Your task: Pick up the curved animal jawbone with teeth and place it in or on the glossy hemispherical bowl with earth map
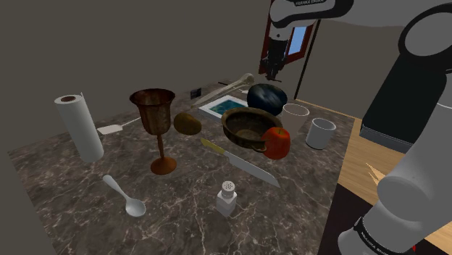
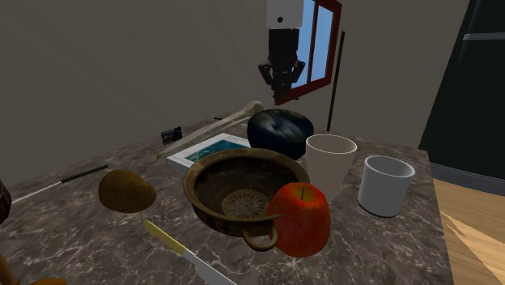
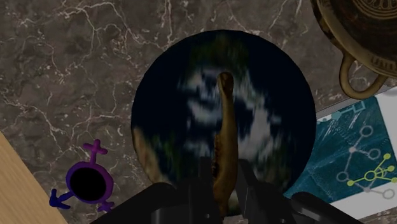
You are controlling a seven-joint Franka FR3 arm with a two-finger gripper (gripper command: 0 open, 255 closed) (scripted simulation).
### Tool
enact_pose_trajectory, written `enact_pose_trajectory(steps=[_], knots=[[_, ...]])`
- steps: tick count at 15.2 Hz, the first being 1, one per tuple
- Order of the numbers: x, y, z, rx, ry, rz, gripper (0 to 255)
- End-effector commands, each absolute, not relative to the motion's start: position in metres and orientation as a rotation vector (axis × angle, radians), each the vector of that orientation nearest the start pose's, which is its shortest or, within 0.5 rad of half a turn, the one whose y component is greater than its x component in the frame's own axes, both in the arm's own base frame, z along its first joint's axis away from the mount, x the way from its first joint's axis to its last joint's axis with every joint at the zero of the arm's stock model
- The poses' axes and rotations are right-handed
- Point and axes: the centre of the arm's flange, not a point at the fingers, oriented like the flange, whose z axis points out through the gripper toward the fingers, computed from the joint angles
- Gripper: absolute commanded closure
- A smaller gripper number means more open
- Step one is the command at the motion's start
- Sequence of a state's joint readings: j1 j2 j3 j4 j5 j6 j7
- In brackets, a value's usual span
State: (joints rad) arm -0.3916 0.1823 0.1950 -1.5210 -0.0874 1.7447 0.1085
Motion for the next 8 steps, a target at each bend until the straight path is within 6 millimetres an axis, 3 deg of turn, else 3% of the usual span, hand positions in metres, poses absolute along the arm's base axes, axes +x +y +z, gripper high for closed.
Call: enact_pose_trajectory(steps=[1,8], knots=[[0.606,-0.139,0.548,-3.159,0.470,-0.069,255],[0.606,-0.139,0.515,-3.159,0.470,-0.069,255]])
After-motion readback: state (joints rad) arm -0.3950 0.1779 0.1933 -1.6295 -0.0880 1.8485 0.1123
